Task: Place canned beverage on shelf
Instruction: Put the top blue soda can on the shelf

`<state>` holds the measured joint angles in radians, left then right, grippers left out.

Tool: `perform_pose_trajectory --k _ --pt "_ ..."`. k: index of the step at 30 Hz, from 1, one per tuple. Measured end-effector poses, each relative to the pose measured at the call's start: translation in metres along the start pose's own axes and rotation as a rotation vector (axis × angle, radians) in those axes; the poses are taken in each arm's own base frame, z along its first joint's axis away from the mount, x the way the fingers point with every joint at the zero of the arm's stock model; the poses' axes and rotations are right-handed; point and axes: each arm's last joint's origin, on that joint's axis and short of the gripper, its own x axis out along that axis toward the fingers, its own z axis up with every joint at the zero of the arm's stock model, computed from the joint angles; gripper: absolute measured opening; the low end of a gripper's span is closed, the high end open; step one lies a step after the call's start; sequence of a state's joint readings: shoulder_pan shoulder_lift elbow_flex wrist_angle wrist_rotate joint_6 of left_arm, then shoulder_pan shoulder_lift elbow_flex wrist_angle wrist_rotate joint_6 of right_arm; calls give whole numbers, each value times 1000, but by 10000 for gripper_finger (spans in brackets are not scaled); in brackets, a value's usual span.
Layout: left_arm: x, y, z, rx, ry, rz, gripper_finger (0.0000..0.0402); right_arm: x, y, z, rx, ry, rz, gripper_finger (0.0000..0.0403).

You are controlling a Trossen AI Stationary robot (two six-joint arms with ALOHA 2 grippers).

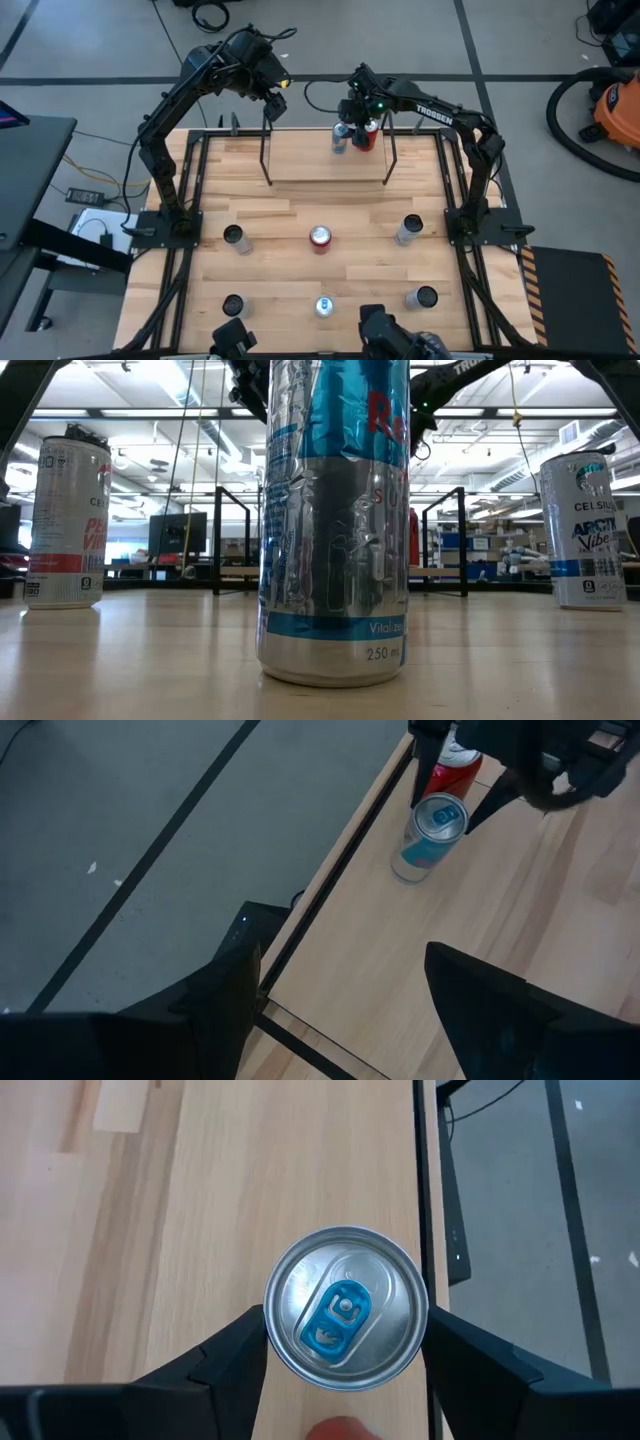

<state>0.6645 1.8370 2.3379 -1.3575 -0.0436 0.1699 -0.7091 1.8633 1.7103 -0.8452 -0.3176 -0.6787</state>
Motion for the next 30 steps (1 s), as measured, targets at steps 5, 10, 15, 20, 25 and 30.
perform_pose_trajectory --k 5,10,15,20,25,30 --pt "0 0 0 0 0 0 286 -2 -5 -4 33 -27 21 251" --pt "0 0 0 1 0 0 286 -3 -10 -6 54 -60 27 254" --pt "0 0 0 1 0 0 286 -4 -11 -7 71 -56 27 255" --pt "0 0 0 2 0 0 286 -4 -10 -7 76 -46 34 255" --pt "0 0 0 2 0 0 286 -3 -9 -9 88 -33 45 255" --pt "0 0 0 1 0 0 286 -4 -8 -9 90 -25 41 256"
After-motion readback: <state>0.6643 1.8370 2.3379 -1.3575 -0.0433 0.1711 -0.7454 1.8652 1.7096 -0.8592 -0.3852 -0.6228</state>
